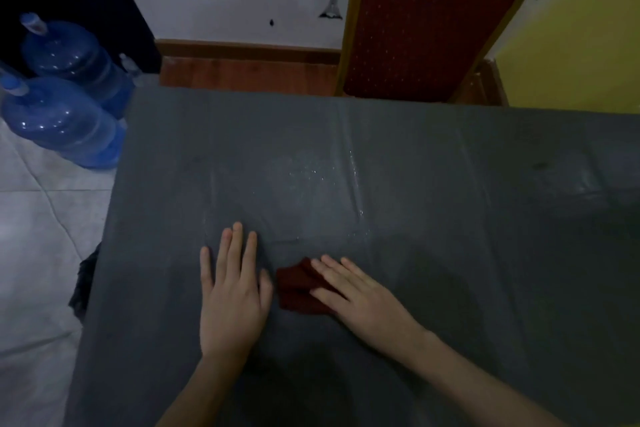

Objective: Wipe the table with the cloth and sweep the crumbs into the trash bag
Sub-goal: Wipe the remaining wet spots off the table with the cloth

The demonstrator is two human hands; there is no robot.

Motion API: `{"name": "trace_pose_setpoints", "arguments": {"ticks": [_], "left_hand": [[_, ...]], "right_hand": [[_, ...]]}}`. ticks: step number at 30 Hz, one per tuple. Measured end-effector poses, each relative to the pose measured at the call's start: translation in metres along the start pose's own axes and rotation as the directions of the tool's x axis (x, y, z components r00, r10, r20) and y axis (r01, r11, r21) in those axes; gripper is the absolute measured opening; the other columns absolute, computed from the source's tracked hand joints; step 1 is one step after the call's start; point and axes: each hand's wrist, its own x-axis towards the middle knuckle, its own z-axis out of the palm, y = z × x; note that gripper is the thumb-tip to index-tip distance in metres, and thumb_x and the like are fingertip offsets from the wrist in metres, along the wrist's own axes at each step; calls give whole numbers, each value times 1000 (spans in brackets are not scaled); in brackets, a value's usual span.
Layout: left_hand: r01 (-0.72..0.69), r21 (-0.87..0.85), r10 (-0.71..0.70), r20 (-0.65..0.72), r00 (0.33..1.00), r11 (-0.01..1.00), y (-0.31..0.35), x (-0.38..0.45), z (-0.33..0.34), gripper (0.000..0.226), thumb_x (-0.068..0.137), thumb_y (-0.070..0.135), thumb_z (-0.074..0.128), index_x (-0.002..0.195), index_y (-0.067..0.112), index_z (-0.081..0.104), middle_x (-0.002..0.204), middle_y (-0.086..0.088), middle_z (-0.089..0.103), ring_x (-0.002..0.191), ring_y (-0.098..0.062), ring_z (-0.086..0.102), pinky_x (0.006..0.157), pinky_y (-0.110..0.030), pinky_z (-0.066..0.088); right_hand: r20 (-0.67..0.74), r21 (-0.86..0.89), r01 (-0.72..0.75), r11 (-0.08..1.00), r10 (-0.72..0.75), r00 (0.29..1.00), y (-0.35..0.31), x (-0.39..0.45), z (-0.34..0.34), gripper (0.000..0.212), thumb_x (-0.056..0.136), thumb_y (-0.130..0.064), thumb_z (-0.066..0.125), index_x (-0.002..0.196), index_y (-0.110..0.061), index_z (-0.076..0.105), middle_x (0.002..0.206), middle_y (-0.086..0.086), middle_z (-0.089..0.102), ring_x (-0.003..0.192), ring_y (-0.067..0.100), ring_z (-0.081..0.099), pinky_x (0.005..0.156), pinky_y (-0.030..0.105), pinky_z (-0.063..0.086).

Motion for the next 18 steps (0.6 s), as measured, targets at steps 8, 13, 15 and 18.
{"name": "trace_pose_setpoints", "arguments": {"ticks": [8,13,15,18], "left_hand": [[10,-2,-10,-24,1000,1000,2,0,0,56,94,30,32,145,9,35,158,-11,27,149,-22,17,120,-51,13],[27,-30,-27,-24,999,999,10,-1,-9,56,94,28,31,145,6,37,157,-13,28,147,-25,21,120,-52,12],[54,-55,-55,-27,998,997,15,-2,-10,55,94,24,33,146,5,36,157,-13,27,148,-26,20,121,-52,10],[124,-111,-131,-58,990,986,28,-3,-9,51,95,9,42,145,3,35,157,-15,26,147,-29,20,120,-53,8]], "right_hand": [[-172,55,-688,724,686,707,76,-43,-28,32,94,-10,56,126,-3,57,145,23,45,141,36,33,118,52,23],[-212,130,-479,868,496,842,10,-7,-9,31,81,-3,70,112,-2,68,130,25,59,123,39,56,105,53,42],[-188,113,-208,971,227,956,-16,-13,1,26,87,-6,62,112,-6,70,131,22,59,122,35,57,105,48,43],[-13,47,121,992,-121,993,-20,-56,7,31,93,-8,57,123,-13,62,145,18,47,135,31,44,115,42,32]]}}
